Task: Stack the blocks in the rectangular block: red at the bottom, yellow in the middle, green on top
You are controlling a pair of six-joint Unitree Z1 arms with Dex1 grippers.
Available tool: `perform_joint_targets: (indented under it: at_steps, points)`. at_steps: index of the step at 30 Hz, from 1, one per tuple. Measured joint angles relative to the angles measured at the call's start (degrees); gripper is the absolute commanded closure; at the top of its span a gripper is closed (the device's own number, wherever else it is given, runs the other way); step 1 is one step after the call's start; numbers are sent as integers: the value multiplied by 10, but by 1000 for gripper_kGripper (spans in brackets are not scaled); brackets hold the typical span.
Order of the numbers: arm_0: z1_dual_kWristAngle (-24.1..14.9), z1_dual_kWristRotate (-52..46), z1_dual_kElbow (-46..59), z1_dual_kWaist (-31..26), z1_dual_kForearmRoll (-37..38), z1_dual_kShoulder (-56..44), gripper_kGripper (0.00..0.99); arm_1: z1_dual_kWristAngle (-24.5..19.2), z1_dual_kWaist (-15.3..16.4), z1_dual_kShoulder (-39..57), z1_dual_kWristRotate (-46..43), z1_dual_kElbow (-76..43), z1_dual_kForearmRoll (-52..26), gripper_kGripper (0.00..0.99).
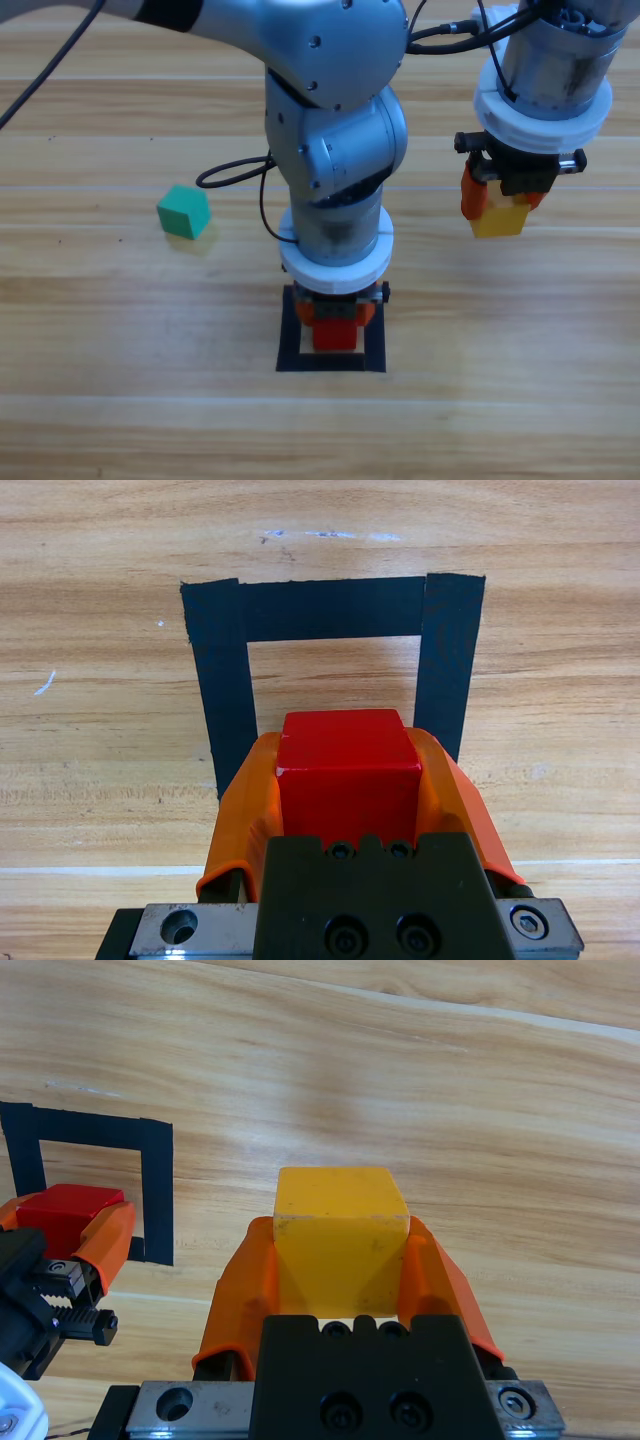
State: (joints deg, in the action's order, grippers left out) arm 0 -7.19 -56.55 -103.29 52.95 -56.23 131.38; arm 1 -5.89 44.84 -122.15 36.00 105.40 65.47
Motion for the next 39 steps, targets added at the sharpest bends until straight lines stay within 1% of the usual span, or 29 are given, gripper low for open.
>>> perform_joint_targets:
  at_steps: [34,39]
  points:
    - [-5,-4,11,0,15,0,904,0,0,0,0,0,-1,990]
    - [-5,-4,11,0,16,0,892,0,0,0,0,0,-1,990]
